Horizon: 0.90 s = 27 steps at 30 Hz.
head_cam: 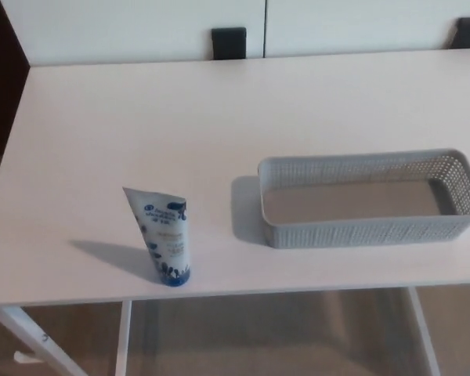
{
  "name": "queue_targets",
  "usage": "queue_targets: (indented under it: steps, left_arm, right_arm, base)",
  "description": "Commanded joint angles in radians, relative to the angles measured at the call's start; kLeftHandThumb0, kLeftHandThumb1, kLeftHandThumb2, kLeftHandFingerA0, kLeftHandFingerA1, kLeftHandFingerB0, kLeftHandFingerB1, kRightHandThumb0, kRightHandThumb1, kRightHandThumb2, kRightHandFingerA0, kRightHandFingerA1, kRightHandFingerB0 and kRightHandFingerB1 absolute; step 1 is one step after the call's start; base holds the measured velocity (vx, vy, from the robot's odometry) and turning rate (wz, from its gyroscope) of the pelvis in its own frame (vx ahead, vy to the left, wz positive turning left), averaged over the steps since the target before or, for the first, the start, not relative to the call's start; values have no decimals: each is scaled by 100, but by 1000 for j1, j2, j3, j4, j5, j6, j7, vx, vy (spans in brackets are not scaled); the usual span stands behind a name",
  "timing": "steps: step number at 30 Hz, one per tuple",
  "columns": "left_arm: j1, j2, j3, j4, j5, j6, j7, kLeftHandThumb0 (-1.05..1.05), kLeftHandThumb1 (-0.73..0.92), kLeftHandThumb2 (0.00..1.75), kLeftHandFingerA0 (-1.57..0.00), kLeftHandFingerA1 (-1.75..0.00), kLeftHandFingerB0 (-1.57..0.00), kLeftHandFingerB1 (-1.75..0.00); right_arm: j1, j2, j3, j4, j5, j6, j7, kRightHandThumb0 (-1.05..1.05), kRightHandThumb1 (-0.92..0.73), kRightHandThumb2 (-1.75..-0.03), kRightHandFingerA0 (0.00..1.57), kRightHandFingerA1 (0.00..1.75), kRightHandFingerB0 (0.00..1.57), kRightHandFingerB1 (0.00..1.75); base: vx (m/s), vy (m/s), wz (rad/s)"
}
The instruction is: The robot walks towards a table in front, picks a shampoo with left hand and puts it in a small grey container
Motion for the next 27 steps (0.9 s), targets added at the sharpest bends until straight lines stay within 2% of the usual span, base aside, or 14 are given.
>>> queue_targets:
  steps: [1,11,24,25,26,27]
  left_arm:
    - [7,17,-1,-2,6,-13,7,-31,60,59,-71,-49,-56,-39]
    - [10,11,10,-5,-7,-9,-5,-30,60,59,-69,-49,-52,-38]
    - [1,14,-1,-3,5,-14,11,-30,60,58,-68,-48,-51,-38]
    - [6,19,-3,-5,7,-17,3,-33,61,59,-66,-48,-49,-37]
    - [7,21,-5,-6,9,-17,2,-32,61,58,-66,-48,-49,-37]
    - [6,22,-7,-6,10,-15,5,-32,61,58,-66,-48,-49,-37]
  right_arm:
    - [5,-11,7,-11,-11,2,8,-34,-57,-76,67,57,50,50]
    - [1,-8,10,-2,-13,7,9,-33,-59,-76,67,57,51,50]
    - [-2,-8,12,-2,-15,3,16,-34,-57,-76,65,57,51,50]
    - [-4,-6,17,-4,-19,6,17,-27,-67,-59,70,46,54,40]
    - [-5,-5,20,-4,-23,8,18,-35,-58,-76,65,56,50,50]
    - [-6,-4,23,-3,-25,9,19,-35,-58,-76,65,56,50,50]
  base:
    - [0,0,0]
    - [52,135,2]
    - [-3,-59,4]
    - [0,0,0]
    - [0,0,0]
    - [0,0,0]
